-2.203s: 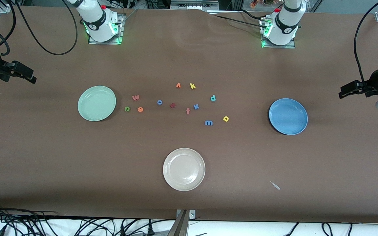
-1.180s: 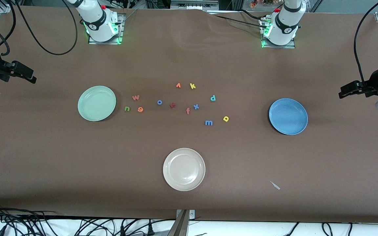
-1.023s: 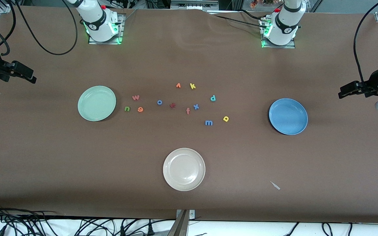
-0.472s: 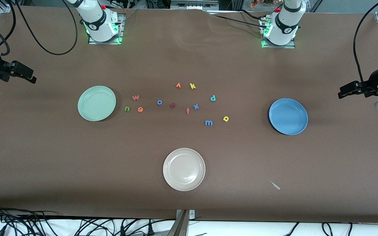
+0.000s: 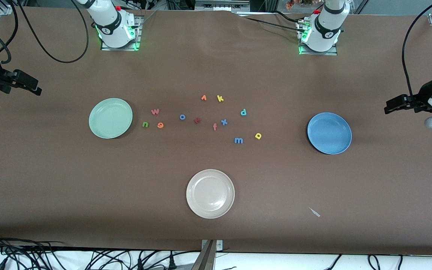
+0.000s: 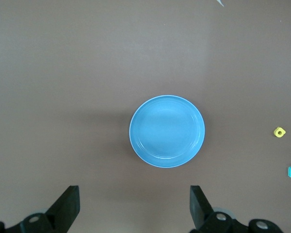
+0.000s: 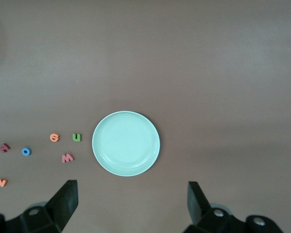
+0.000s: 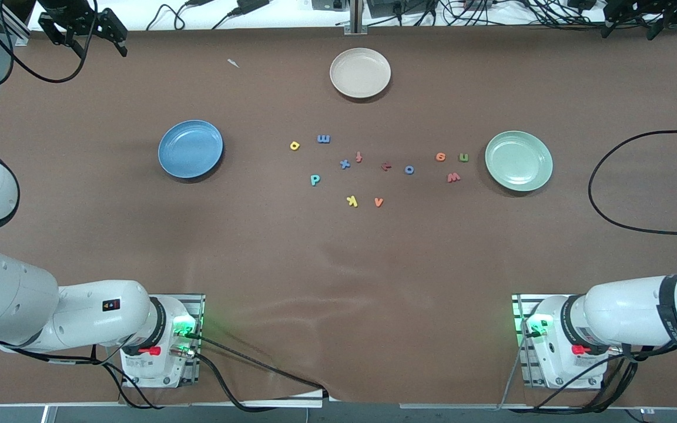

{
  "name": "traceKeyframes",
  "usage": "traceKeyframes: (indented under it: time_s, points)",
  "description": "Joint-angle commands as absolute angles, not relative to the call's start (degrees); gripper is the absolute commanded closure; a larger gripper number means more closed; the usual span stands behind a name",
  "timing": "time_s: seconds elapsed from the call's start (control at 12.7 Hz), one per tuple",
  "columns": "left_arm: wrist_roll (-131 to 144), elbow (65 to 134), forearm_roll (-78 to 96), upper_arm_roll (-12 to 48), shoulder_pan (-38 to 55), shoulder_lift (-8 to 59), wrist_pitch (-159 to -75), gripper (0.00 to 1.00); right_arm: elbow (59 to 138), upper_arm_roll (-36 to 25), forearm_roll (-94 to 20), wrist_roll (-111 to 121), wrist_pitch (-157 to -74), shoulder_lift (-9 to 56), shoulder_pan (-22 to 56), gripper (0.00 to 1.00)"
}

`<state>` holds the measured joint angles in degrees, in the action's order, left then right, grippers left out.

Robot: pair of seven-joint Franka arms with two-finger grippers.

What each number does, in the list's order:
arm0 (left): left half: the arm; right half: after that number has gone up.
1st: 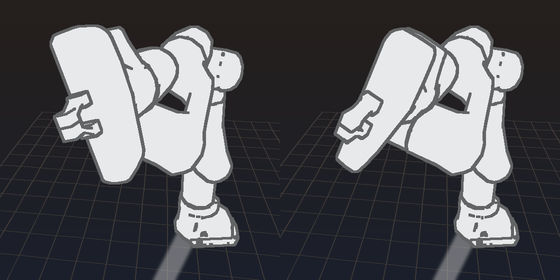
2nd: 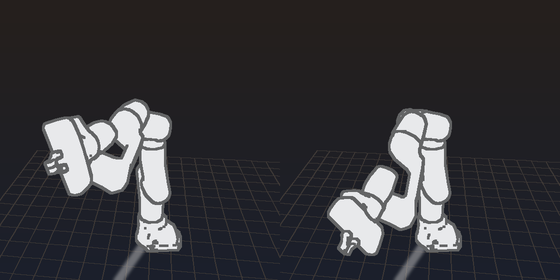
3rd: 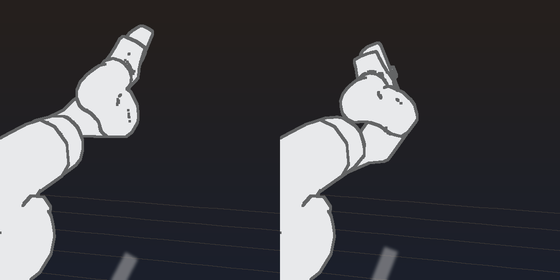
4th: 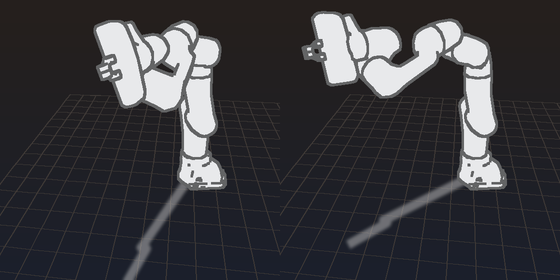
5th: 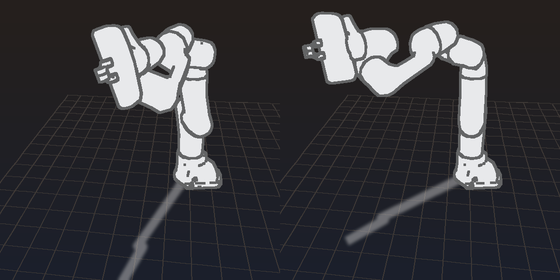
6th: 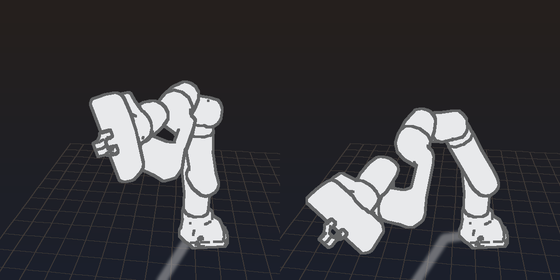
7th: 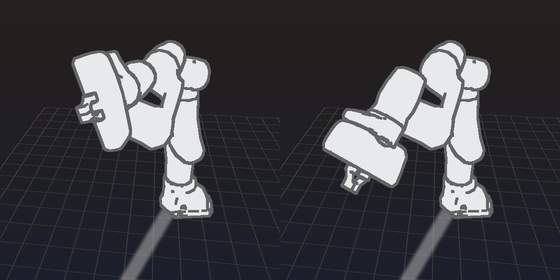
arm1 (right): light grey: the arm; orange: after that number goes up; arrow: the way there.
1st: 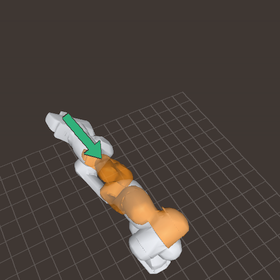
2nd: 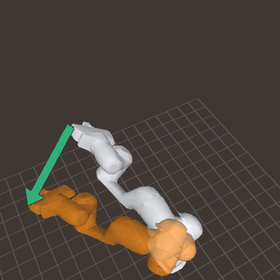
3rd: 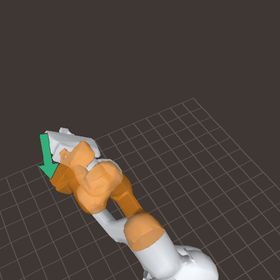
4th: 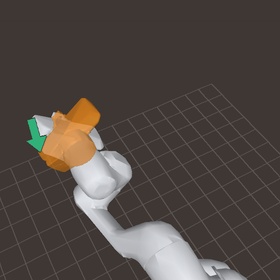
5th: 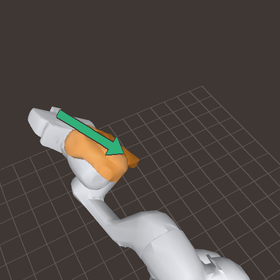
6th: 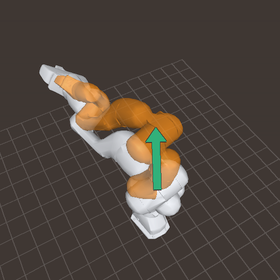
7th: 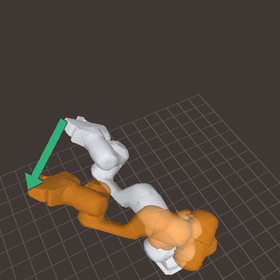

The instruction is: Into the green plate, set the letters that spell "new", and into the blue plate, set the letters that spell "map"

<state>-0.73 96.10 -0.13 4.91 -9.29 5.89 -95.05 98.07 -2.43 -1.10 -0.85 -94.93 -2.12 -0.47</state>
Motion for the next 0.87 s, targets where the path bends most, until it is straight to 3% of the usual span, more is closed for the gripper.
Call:
traceKeyframes:
  time_s: [0.0, 0.31, 0.79]
  points:
    - [-1.41, 95.45, 1.32, 5.1, -7.04, 8.87, -94.66, 0.0, 96.94, -2.55, -0.62, -0.18, -94.22, -1.93, -0.35, 0.0]
    - [5.52, 95.45, 1.23, 6.58, -0.72, 10.36, -93.25, 0.0, 96.94, -2.55, -0.62, -0.18, -94.22, -1.93, -0.35, 0.0]
    - [5.89, 93.0, 0.44, 6.24, -1.49, 10.46, -92.55, 0.0, 96.94, -2.55, -0.7, -0.18, -94.22, -1.93, -0.35, 0.0]
